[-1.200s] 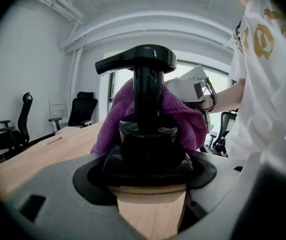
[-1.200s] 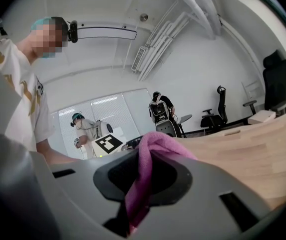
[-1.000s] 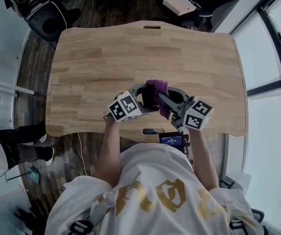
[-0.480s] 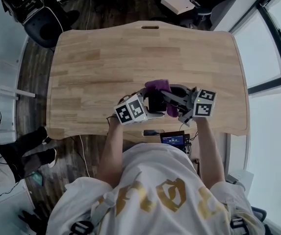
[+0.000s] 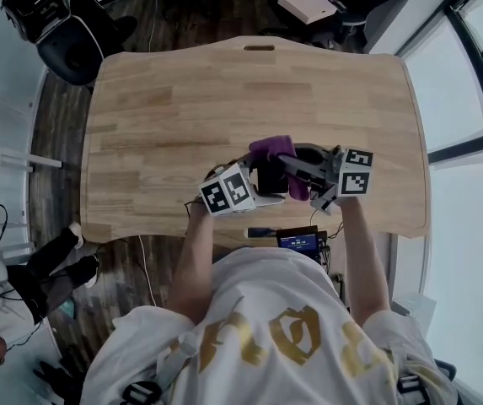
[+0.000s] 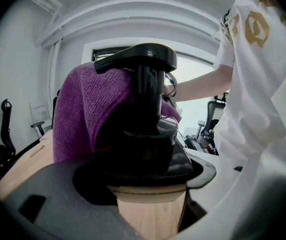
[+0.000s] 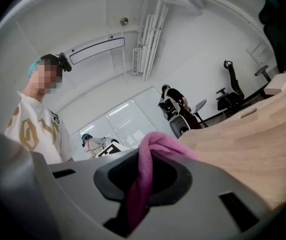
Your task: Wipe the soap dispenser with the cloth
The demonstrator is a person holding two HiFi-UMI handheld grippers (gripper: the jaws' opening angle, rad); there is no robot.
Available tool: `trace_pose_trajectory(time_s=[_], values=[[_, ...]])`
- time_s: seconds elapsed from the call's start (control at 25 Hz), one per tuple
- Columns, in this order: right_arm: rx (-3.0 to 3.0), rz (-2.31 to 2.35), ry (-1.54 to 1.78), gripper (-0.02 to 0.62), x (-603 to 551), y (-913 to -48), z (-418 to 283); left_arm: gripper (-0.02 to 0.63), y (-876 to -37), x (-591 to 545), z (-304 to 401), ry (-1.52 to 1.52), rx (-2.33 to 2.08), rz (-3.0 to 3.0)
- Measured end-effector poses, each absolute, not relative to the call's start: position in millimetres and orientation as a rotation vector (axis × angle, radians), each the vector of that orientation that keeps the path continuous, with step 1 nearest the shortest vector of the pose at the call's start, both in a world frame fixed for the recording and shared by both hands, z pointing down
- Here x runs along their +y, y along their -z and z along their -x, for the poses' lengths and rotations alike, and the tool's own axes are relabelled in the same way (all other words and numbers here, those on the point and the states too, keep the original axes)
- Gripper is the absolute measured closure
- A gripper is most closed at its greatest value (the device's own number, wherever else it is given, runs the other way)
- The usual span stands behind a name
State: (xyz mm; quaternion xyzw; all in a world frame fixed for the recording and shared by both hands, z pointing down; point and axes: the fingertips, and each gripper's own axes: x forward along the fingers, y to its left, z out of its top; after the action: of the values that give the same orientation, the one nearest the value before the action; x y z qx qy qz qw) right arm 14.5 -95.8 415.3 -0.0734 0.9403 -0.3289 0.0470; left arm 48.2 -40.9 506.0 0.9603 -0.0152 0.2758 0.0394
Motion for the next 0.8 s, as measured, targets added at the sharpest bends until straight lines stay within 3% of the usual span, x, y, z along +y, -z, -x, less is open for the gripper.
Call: trace_pose_trajectory(time_s=[0.32, 0.8], values=[[2.773, 0.312, 0.972, 0.546, -119, -409, -17, 0.261, -521, -34, -53, -0.923, -0.001, -2.936], [2.907, 0.396, 0.964, 0.546, -108, -437, -20, 0.261, -505, -52, -42, -0.754, -0.128, -2.934]])
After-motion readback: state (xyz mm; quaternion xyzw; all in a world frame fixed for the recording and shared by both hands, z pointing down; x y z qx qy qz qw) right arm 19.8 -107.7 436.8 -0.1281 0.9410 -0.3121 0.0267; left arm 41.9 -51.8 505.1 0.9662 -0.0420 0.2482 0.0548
